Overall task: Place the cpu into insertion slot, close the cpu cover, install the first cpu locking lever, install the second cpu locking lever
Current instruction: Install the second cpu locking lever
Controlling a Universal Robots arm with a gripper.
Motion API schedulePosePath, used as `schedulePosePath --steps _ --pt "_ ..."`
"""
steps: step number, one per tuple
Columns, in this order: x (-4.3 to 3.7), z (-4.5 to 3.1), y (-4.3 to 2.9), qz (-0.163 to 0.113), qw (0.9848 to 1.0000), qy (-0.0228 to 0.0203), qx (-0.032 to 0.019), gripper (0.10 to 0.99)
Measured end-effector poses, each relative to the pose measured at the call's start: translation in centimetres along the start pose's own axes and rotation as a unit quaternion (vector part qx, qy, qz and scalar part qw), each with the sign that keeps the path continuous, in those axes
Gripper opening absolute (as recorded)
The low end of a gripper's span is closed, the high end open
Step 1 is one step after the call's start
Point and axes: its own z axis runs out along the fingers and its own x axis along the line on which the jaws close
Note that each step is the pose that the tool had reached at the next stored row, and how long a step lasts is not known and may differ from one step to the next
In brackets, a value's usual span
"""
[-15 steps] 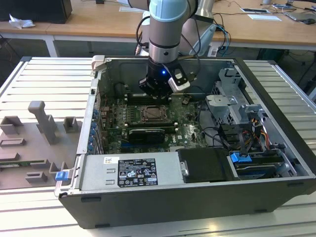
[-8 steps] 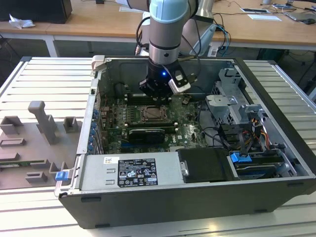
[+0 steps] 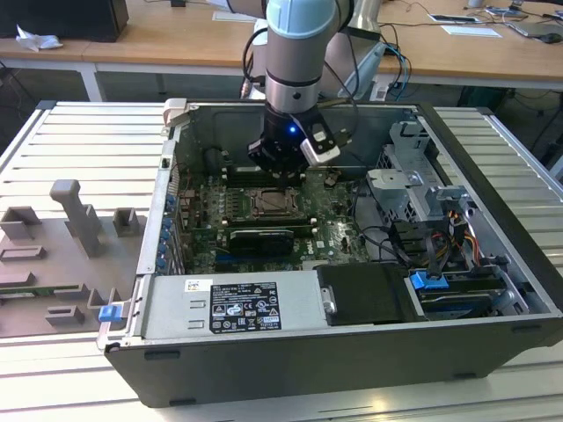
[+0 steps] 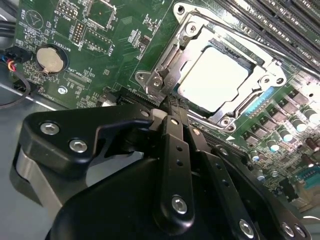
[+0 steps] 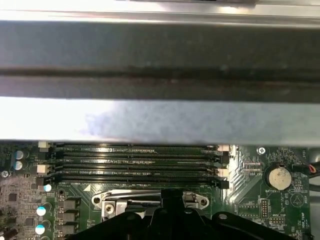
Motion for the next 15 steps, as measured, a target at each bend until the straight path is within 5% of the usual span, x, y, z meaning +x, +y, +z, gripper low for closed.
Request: schedulePosePath --steps 2,15 --pt "-0.01 -0.64 0.06 0.000 1.0000 0.0000 0.0000 0.106" --pt "0.03 -1.02 -1.63 0.000 1.0000 0.0000 0.0001 0.106"
